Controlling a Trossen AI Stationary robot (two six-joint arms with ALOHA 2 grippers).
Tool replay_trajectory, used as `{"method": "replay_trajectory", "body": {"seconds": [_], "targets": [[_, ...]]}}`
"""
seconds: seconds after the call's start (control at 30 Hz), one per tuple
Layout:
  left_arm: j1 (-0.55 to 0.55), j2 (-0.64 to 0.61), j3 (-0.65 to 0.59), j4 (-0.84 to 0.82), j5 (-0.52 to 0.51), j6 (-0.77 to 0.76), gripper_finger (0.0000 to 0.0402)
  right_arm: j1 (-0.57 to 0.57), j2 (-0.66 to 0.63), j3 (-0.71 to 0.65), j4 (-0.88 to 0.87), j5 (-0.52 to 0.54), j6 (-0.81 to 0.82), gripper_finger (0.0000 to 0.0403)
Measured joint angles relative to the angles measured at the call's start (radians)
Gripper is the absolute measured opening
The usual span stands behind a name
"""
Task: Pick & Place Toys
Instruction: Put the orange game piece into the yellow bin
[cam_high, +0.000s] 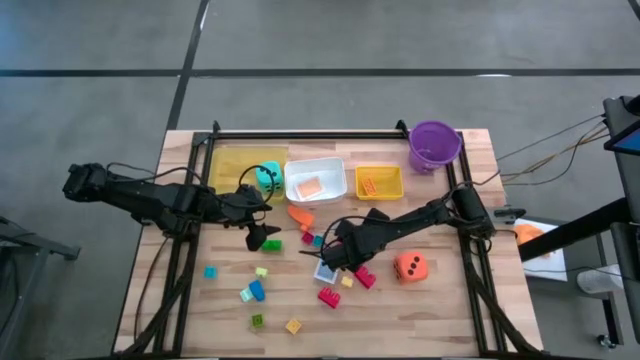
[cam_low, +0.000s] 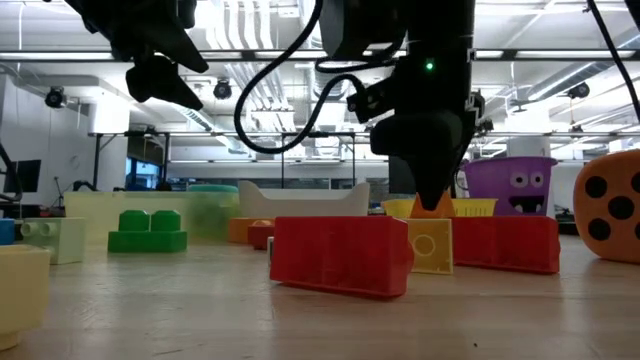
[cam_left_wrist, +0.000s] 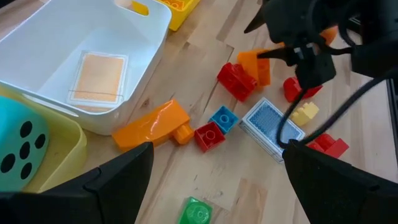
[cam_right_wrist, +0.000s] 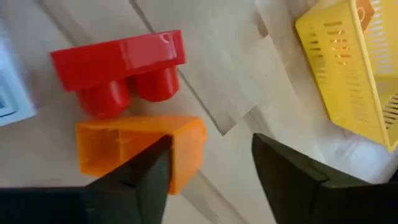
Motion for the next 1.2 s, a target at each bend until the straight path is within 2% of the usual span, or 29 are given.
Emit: {"method": "replay_trajectory", "body": {"seconds": [0.5, 0.87, 1.0, 1.2], "targets": [[0.000, 0.000, 0.000, 0.000, 0.000, -0.004, 0.0354, -0.002, -0.001, -0.075, 0.013, -0.020, 0.003, 0.0020], [0.000, 0.000, 0.000, -0.001, 0.000, -0.004, 0.0354, -0.002, -0.047, -0.076, 0.009, -0.010, -0.017, 0.0009], [0.000, 0.000, 0.000, -0.003, 0.001, -0.004, 0.0354, -0.003, -0.112, -0.076, -0.011, 0.024, -0.015, 0.0009], [0.000, 0.000, 0.000, -0.007, 0.001, -0.004, 0.0354, -0.045, -0.260, -0.075, -0.026, 0.127, -0.014, 0.0009]]}}
